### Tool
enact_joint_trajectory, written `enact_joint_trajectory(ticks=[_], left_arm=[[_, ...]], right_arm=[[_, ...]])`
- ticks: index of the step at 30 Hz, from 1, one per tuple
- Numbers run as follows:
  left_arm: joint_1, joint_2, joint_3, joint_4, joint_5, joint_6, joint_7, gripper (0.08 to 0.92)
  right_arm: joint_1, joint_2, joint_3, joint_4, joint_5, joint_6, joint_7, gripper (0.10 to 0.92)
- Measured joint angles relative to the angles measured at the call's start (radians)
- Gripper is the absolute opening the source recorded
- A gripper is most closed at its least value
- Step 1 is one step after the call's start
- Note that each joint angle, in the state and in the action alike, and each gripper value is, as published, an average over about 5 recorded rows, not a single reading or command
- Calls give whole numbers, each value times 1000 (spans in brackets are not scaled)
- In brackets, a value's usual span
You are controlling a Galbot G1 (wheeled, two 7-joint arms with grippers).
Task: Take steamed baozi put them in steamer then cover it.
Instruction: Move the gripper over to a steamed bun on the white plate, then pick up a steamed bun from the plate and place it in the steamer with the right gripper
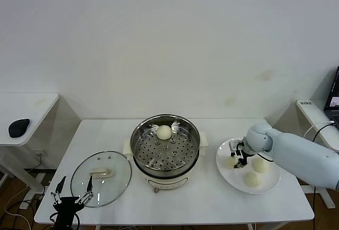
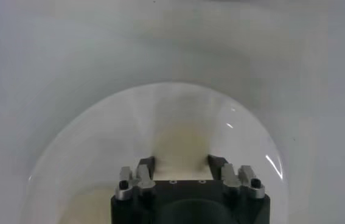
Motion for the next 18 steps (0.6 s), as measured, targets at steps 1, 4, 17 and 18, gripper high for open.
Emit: enact_joint_trajectory(ticks=[1, 4, 17, 18], left_arm=[[0, 1, 0, 0, 0, 0, 0, 823], [-1, 4, 1, -2, 0, 2, 1, 823], [-11, 18, 13, -7, -2, 9, 4, 823], [-12, 19, 13, -7, -2, 9, 4, 823]], right_arm=[[10, -3, -3, 5, 4, 0, -2, 438], [49, -17, -17, 25, 23, -1, -10, 452], [435, -4, -192, 157, 216, -39, -25, 471], [468, 5, -207, 167, 237, -45, -23, 478]])
